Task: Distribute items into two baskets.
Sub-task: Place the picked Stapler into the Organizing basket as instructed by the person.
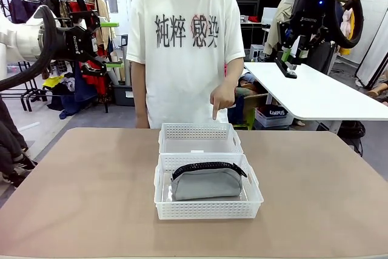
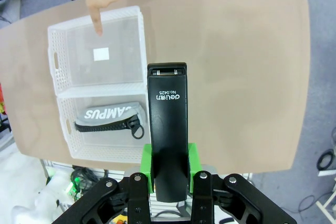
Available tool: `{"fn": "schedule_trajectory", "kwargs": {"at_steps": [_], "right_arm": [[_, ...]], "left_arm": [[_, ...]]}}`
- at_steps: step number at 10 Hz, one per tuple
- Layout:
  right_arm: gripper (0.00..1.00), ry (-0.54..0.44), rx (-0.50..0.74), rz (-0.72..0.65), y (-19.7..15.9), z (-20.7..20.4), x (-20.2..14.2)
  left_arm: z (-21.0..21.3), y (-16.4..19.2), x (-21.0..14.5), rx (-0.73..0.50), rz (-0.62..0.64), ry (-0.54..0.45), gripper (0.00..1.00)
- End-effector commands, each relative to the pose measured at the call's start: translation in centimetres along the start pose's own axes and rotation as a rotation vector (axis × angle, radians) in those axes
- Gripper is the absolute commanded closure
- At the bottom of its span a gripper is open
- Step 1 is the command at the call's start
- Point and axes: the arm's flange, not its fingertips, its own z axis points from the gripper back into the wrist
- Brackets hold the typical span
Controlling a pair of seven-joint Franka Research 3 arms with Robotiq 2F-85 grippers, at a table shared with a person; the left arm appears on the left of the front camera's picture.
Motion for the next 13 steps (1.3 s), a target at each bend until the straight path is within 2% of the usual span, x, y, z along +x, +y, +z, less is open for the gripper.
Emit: {"fn": "schedule_trajectory", "kwargs": {"at_steps": [1, 3, 5, 11, 13], "right_arm": [[1.0, -0.002, 0.0, 0.004, 0.1, 0.3, -0.3], [1.0, 0.0, 0.0, 0.0, 0.0, 0.0, 0.0], [1.0, 0.05, 0.034, 0.2, 1.6, -0.4, 1.7], [1.0, -0.097, -0.072, 0.84, 8.7, -2.9, 3.7], [1.0, -0.146, -0.048, 1.055, 10.7, -5.1, 3.6]], "left_arm": [[0.1, -0.3, -0.4, -0.005, 0.006, 0.006, 0.0], [0.1, -0.3, -0.4, -0.005, 0.006, 0.006, 0.0], [0.1, -0.3, -0.4, -0.005, 0.006, 0.006, 0.0], [0.1, -0.3, -0.4, -0.005, 0.006, 0.006, 0.0], [0.1, -0.3, -0.4, -0.005, 0.006, 0.006, 0.0]]}}
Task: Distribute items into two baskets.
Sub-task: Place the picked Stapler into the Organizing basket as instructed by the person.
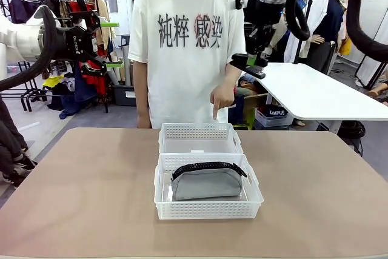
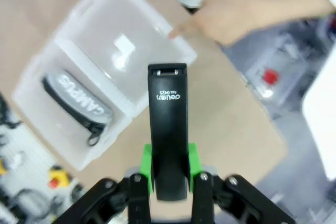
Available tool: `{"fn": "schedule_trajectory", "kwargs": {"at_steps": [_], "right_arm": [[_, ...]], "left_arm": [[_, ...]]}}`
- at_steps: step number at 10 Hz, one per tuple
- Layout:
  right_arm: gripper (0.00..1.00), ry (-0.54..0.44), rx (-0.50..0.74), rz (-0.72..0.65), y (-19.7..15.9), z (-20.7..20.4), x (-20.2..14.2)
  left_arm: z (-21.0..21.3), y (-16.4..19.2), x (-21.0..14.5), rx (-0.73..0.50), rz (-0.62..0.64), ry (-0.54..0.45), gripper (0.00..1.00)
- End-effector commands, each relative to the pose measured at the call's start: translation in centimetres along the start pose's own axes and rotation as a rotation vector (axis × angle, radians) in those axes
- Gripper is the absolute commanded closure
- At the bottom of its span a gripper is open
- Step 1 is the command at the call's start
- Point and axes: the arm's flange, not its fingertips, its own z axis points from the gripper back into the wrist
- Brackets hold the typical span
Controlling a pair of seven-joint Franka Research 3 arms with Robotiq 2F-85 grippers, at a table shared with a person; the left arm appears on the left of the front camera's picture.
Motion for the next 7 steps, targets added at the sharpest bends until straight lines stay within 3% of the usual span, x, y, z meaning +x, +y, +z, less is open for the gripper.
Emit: {"fn": "schedule_trajectory", "kwargs": {"at_steps": [1, 4, 7], "right_arm": [[1.0, -0.073, 0.017, 0.179, 0.6, -1.7, 0.7], [1.0, -0.106, -0.035, 0.372, 2.5, -3.7, 0.6], [1.0, -0.072, -0.011, 0.305, 2.0, -3.8, 2.2]], "left_arm": [[0.1, -0.3, -0.4, -0.005, 0.006, 0.006, 0.0], [0.1, -0.3, -0.4, -0.005, 0.006, 0.006, 0.0], [0.1, -0.3, -0.4, -0.005, 0.006, 0.006, 0.0]]}}
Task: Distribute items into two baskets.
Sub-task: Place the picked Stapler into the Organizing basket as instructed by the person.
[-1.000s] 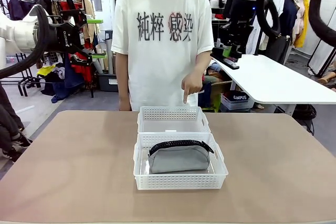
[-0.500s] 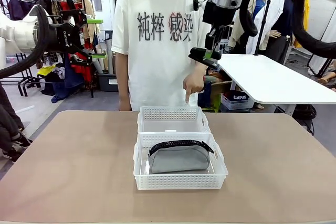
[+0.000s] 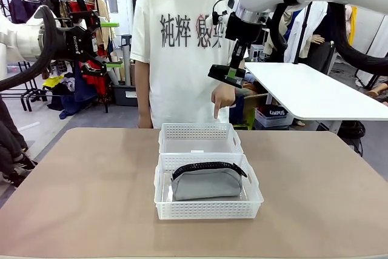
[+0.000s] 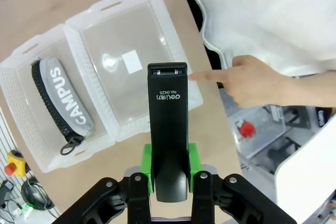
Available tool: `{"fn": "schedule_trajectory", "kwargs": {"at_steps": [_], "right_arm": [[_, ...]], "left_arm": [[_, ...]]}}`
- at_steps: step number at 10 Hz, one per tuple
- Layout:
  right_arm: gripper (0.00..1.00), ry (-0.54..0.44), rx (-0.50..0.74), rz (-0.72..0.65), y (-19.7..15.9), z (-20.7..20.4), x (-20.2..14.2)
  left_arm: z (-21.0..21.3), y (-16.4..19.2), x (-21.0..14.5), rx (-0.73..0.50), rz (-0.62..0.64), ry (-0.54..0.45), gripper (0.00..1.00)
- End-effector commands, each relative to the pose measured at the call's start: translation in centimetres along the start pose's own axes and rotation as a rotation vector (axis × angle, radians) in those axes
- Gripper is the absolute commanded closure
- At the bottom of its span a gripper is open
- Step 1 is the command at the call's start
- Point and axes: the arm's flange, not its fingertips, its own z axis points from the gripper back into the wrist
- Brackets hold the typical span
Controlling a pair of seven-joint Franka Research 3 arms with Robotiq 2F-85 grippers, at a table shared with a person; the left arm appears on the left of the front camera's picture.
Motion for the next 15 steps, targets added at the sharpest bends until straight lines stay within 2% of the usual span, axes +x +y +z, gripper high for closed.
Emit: {"fn": "schedule_trajectory", "kwargs": {"at_steps": [1, 4, 6, 8, 13, 15], "right_arm": [[1.0, -0.001, 0.001, -0.021, -0.3, 0.6, 0.2], [1.0, 0.002, 0.001, -0.002, -0.1, 0.0, -0.1], [1.0, 0.028, 0.033, 0.129, 1.0, -2.6, 2.2], [1.0, 0.064, 0.035, 0.185, 2.0, -5.2, 4.1], [1.0, 0.099, 0.1, 0.305, 3.6, -15.3, 4.9], [1.0, 0.11, 0.128, 0.336, 4.0, -18.0, 5.5]], "left_arm": [[0.1, -0.3, -0.3, -0.005, 0.006, 0.006, 0.0], [0.1, -0.3, -0.3, -0.005, 0.006, 0.006, 0.0], [0.1, -0.3, -0.3, -0.005, 0.006, 0.006, 0.0], [0.1, -0.3, -0.3, -0.005, 0.006, 0.006, 0.0], [0.1, -0.3, -0.3, -0.005, 0.006, 0.006, 0.0], [0.1, -0.3, -0.3, -0.005, 0.006, 0.006, 0.0]]}}
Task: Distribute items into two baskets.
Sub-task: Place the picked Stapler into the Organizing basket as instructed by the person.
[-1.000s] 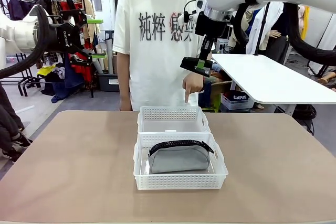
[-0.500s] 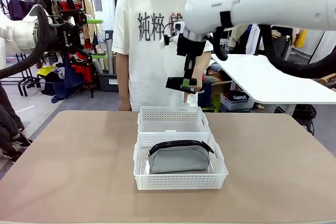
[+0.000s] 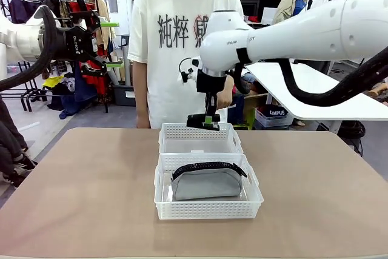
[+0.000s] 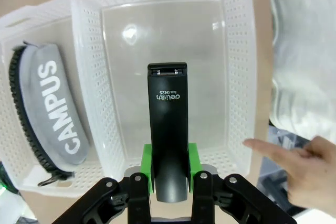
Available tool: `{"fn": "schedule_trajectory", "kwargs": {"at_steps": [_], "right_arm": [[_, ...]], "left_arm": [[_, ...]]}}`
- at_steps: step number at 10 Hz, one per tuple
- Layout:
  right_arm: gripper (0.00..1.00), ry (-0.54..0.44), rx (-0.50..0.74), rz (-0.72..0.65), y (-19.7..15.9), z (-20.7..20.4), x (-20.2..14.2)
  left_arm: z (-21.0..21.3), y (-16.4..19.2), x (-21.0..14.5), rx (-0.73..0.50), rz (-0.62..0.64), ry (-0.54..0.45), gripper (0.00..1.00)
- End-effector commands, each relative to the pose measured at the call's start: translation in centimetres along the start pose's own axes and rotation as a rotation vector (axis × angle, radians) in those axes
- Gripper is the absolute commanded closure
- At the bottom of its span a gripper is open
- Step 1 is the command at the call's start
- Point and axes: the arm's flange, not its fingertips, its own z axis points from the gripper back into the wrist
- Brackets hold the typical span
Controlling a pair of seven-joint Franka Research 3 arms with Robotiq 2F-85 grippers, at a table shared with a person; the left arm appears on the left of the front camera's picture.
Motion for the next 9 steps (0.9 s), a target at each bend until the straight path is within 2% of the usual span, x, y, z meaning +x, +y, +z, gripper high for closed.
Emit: {"fn": "schedule_trajectory", "kwargs": {"at_steps": [1, 3, 5, 6, 9], "right_arm": [[1.0, 0.015, -0.028, 0.063, -0.7, -1.1, 0.5], [1.0, 0.008, -0.014, 0.051, -0.7, -2.9, 0.6], [1.0, -0.016, -0.034, 0.002, -0.8, -2.4, 0.8], [1.0, 0.017, 0.017, 0.027, -0.3, -3.7, 0.4], [1.0, 0.017, 0.017, 0.027, -0.3, -3.7, 0.4]], "left_arm": [[0.1, -0.3, -0.3, -0.005, 0.006, 0.006, 0.0], [0.1, -0.3, -0.3, -0.005, 0.006, 0.006, 0.0], [0.1, -0.3, -0.3, -0.005, 0.006, 0.006, 0.0], [0.1, -0.3, -0.3, -0.005, 0.006, 0.006, 0.0], [0.1, -0.3, -0.3, -0.005, 0.006, 0.006, 0.0]]}}
